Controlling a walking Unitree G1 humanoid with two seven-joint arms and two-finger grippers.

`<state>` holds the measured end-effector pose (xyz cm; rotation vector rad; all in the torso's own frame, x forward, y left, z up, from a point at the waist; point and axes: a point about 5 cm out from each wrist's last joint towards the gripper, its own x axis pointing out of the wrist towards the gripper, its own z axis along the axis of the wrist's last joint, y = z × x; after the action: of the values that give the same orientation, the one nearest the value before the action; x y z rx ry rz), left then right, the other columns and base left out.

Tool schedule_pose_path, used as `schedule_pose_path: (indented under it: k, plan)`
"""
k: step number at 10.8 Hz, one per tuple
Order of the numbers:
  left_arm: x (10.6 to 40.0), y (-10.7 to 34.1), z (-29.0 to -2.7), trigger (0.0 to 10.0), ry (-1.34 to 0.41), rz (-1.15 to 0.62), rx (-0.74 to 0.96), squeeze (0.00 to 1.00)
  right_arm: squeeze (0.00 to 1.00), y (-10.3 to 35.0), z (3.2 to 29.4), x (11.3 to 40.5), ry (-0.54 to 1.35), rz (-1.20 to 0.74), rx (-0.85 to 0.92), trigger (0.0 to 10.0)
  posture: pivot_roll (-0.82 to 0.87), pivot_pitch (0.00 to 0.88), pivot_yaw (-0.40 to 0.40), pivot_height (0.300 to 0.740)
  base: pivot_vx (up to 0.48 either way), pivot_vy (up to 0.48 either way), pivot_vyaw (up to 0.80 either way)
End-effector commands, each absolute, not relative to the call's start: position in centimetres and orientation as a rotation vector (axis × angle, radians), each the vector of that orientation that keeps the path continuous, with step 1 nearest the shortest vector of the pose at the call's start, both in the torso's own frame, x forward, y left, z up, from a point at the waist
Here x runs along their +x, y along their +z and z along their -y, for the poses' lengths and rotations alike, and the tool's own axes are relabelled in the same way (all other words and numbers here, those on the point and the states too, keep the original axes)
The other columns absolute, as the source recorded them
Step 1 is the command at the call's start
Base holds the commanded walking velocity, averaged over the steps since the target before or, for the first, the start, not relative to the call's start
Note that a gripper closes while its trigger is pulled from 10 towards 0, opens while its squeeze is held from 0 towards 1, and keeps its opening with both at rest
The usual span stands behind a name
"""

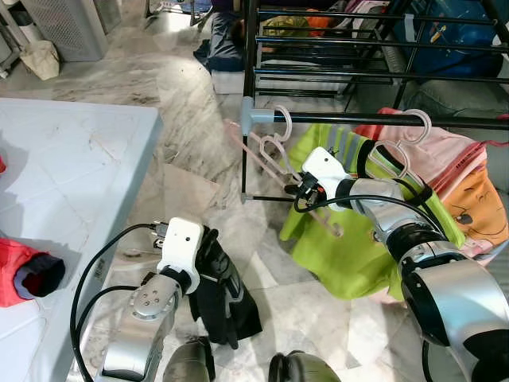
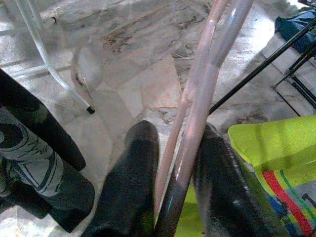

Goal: Hang hanger

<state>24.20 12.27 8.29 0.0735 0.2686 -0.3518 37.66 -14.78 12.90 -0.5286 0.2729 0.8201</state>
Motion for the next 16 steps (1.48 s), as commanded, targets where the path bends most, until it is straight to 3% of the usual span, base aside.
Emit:
schedule_pose_path:
  k: [1,6,9,11,14,15,16]
  plan:
    - [24.4,9.0,-12.0,10.0,-0.362,-0.24,0.074,0.0,0.0,12.8,14.9,37.7,0.826,-0.296,-0.542,0.0,0.03,0.157,-0.002,0.74,0.0,0.0,0.0]
    - [24.7,9.0,-11.7,10.0,-0.376,-0.234,0.079,0.0,0.0,12.8,14.8,37.9,0.781,-0.303,-0.499,0.0,0.04,0.143,-0.002,0.74,0.0,0.0,0.0]
    - [24.8,9.0,-11.7,10.0,-0.375,-0.231,0.083,0.0,0.0,13.0,14.9,38.4,0.64,-0.282,-0.314,0.0,0.04,0.136,-0.003,0.74,0.0,0.0,0.0]
    - [25.1,9.0,-11.8,10.0,-0.376,-0.227,0.088,0.0,0.0,12.8,15.4,38.5,0.486,-0.247,-0.098,0.0,0.03,0.123,-0.002,0.74,0.0,0.0,0.0]
    - [25.4,9.0,-11.4,10.0,-0.391,-0.22,0.085,0.0,0.0,10.8,14.2,37.1,0.34,-0.184,0.115,0.0,0.01,0.106,0.002,0.74,0.0,0.0,0.0]
    - [25.5,9.1,-11.3,10.0,-0.395,-0.214,0.083,0.0,0.0,10.2,14.0,36.2,0.325,-0.148,0.103,9.0,0.01,0.097,0.001,0.74,0.0,0.0,0.0]
    - [25.7,9.3,-11.2,10.0,-0.4,-0.195,0.087,0.0,0.0,9.6,14.3,34.6,0.265,-0.108,0.114,10.0,0.01,0.092,-0.002,0.74,0.0,0.0,0.0]
